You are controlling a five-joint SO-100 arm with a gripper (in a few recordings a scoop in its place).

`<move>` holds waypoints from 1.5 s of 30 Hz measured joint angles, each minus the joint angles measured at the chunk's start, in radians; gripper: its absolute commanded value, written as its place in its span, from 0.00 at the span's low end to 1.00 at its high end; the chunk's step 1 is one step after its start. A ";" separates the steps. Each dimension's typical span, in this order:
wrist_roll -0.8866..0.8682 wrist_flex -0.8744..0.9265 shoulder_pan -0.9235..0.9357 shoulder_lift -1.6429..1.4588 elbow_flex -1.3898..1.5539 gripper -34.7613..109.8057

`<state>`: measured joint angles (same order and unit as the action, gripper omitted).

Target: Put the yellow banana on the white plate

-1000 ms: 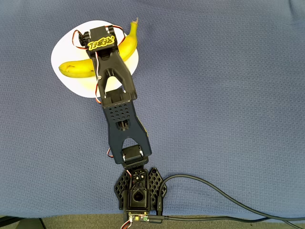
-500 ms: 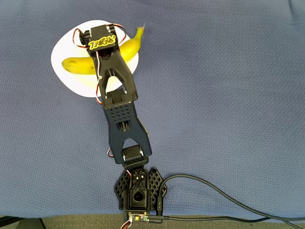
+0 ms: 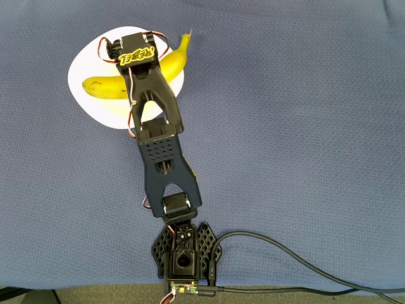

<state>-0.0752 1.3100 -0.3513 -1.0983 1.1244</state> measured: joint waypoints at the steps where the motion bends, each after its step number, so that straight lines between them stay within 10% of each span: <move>1: -0.012 0.009 0.000 -0.006 0.000 0.38; 19: -0.054 0.057 -0.002 -0.137 0.054 0.33; 45: 0.103 -0.249 0.123 -1.068 1.100 0.24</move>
<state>0.0276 1.0615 -0.2286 -2.1660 2.2243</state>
